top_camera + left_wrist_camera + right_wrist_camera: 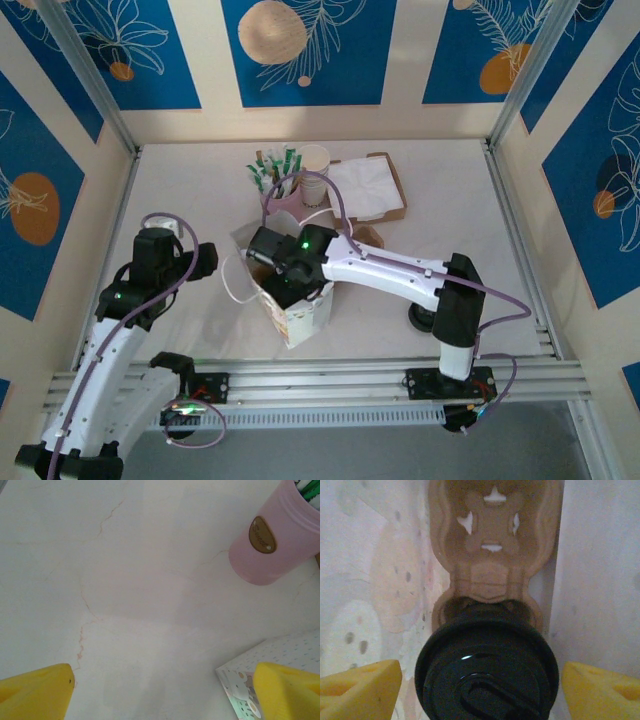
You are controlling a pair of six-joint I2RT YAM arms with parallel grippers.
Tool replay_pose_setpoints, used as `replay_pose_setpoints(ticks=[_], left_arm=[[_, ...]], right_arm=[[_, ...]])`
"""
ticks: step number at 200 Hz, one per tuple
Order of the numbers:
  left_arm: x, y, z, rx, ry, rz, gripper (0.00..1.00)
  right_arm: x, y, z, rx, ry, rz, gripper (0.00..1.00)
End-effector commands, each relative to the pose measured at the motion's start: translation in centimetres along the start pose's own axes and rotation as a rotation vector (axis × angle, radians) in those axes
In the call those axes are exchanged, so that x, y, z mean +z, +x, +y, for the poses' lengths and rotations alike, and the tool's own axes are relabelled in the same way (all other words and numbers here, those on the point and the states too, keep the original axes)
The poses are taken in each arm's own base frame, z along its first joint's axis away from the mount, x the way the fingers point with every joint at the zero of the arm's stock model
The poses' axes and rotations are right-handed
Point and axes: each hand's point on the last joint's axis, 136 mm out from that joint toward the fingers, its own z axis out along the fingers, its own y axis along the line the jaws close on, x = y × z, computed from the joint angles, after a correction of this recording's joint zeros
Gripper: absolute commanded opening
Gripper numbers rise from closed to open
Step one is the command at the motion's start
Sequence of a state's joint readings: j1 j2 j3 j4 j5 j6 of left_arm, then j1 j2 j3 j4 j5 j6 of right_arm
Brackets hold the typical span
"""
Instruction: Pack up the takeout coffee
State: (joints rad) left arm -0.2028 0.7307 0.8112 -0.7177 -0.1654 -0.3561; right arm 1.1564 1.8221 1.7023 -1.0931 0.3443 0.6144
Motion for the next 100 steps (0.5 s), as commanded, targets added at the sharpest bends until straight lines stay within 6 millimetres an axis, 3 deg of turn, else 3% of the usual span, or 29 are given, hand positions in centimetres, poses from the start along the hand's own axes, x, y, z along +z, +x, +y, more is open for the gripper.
replay_pose_setpoints(ticks=[1, 100], left_arm=[[0.3, 0.1, 0.2, 0.002, -0.003, 0.005, 0.92], [0.3, 0.1, 0.3, 0.0, -0.007, 0.004, 0.92]], right_arm=[[-3.5, -0.6, -0.1, 0.001, -0.005, -0.065, 0.86], [-9.3, -1.0, -0.9, -0.055, -0.013, -0.179, 0.86]])
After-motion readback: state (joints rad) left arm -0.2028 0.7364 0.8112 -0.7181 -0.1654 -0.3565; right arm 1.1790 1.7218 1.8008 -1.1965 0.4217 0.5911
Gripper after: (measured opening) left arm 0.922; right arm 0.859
